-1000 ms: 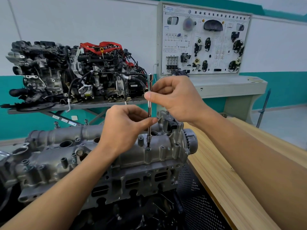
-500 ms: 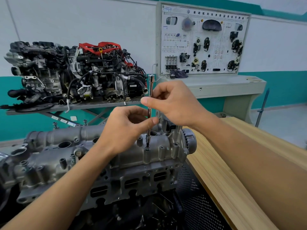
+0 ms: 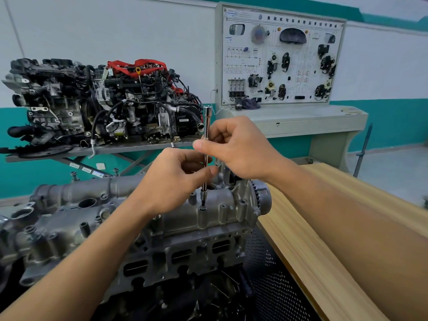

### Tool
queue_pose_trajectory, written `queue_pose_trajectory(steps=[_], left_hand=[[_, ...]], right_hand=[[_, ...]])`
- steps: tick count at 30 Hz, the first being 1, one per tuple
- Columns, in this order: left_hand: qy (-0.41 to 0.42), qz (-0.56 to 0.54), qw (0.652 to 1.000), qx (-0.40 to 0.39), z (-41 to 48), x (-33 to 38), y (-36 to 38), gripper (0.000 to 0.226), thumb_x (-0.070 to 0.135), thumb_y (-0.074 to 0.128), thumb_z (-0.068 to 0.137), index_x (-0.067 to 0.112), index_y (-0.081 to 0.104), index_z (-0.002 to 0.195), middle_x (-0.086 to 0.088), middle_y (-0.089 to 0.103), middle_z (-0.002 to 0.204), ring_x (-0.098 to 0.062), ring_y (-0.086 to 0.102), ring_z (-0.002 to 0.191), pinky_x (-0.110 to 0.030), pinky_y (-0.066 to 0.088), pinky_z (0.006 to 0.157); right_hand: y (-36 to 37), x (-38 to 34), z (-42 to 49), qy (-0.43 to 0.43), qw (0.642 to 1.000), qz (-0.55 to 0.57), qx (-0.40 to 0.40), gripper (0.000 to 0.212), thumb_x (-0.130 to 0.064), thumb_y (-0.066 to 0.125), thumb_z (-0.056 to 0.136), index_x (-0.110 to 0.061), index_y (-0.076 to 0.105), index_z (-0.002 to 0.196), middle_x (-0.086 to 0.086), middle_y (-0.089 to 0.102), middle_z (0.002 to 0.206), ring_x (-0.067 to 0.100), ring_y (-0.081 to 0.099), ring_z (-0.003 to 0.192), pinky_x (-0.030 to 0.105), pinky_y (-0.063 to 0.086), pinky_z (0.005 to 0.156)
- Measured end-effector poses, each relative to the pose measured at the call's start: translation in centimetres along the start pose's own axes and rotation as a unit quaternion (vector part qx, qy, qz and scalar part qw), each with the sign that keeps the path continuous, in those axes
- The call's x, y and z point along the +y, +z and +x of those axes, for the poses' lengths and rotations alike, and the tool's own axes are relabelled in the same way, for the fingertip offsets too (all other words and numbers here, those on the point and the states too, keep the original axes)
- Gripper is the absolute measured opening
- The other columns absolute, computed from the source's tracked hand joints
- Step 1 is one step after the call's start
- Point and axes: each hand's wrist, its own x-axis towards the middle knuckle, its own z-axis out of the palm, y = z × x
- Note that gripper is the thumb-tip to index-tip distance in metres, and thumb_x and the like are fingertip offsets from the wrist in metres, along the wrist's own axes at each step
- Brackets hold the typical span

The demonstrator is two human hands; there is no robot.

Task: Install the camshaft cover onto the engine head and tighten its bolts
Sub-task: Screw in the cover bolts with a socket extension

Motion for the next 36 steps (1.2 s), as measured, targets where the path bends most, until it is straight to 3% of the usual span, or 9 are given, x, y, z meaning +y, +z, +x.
queue_pose_trajectory(steps=[3,5,8,12,18,21,25,31,36], left_hand=[[0.012,0.023,0.996,0.084,-0.3,0.2,0.7,0.023,0.03,0.084,0.077,0.009,0.075,0.076,-0.01,0.073,0.066,-0.022,0.065,0.057,-0.052,0.057,0.061],[0.022,0.015,0.994,0.102,-0.4,0.0,0.8,0.019,0.025,0.082,0.08,0.009,0.075,0.073,-0.011,0.072,0.063,-0.035,0.067,0.058,-0.054,0.056,0.057],[0.001,-0.012,0.998,0.054,-0.3,-0.2,0.5,0.01,0.015,0.072,0.09,0.008,0.077,0.084,-0.017,0.075,0.076,-0.045,0.07,0.078,-0.058,0.059,0.071],[-0.023,-0.011,0.999,-0.031,0.0,0.2,-0.4,0.015,0.01,0.061,0.097,0.017,0.074,0.095,0.0,0.079,0.088,-0.016,0.076,0.087,-0.034,0.062,0.082],[-0.025,0.003,1.0,0.016,-0.3,0.4,0.2,0.011,0.027,0.078,0.085,0.02,0.073,0.092,-0.005,0.078,0.078,-0.032,0.075,0.083,-0.055,0.059,0.075],[-0.015,0.012,0.994,0.105,-0.5,0.3,0.9,0.016,0.03,0.085,0.075,0.017,0.075,0.076,0.002,0.075,0.065,-0.025,0.073,0.064,-0.05,0.06,0.065],[0.005,-0.001,0.993,0.121,-0.6,-0.2,1.3,0.01,0.02,0.079,0.084,0.014,0.077,0.076,-0.007,0.074,0.064,-0.039,0.068,0.063,-0.056,0.057,0.06],[0.012,-0.003,1.0,0.021,-0.7,-0.5,0.3,0.012,0.009,0.063,0.096,0.012,0.074,0.096,-0.003,0.079,0.084,-0.025,0.075,0.083,-0.049,0.059,0.082],[0.023,-0.013,1.0,0.018,-0.8,-0.9,0.3,0.014,0.02,0.065,0.095,0.011,0.074,0.099,-0.014,0.077,0.086,-0.045,0.069,0.087,-0.061,0.055,0.078]], right_hand=[[0.6,0.2,0.0,0.014,0.998,0.001,0.053,0.037,-0.032,0.083,0.079,-0.01,0.059,0.061,-0.011,0.046,0.049,0.002,0.039,0.044,0.016,0.033,0.047],[0.9,0.2,0.0,0.019,0.998,0.006,0.06,0.037,-0.036,0.083,0.078,-0.014,0.058,0.06,-0.012,0.047,0.046,0.001,0.04,0.043,0.015,0.034,0.046],[0.5,0.0,-0.2,0.017,0.999,0.027,0.008,0.026,-0.034,0.078,0.084,-0.011,0.069,0.077,0.008,0.066,0.064,0.013,0.055,0.056,0.028,0.05,0.057],[-0.4,-0.3,-0.5,-0.007,0.998,0.028,-0.055,0.015,-0.017,0.067,0.093,-0.003,0.072,0.096,0.027,0.068,0.085,0.02,0.057,0.071,0.048,0.054,0.077],[0.5,-0.2,-0.3,0.006,1.0,-0.018,0.014,0.026,-0.024,0.073,0.089,-0.004,0.066,0.072,0.014,0.061,0.061,0.005,0.047,0.052,0.023,0.04,0.05],[1.4,0.3,-0.3,0.035,0.995,-0.014,0.089,0.033,-0.029,0.079,0.083,-0.013,0.06,0.062,-0.011,0.048,0.048,0.002,0.041,0.044,0.017,0.035,0.048],[2.0,0.8,-0.6,0.049,0.985,-0.02,0.166,0.039,-0.035,0.082,0.078,-0.021,0.054,0.055,-0.014,0.048,0.043,0.0,0.043,0.042,0.015,0.035,0.046],[0.3,0.1,-0.6,0.015,0.999,0.028,-0.026,0.004,-0.027,0.066,0.095,-0.025,0.067,0.098,-0.007,0.053,0.06,0.005,0.048,0.056,0.023,0.043,0.056],[0.6,0.3,-0.6,-0.008,1.0,-0.006,-0.014,0.038,-0.02,0.064,0.096,-0.007,0.06,0.061,-0.01,0.043,0.046,0.002,0.038,0.041,0.011,0.03,0.046]])
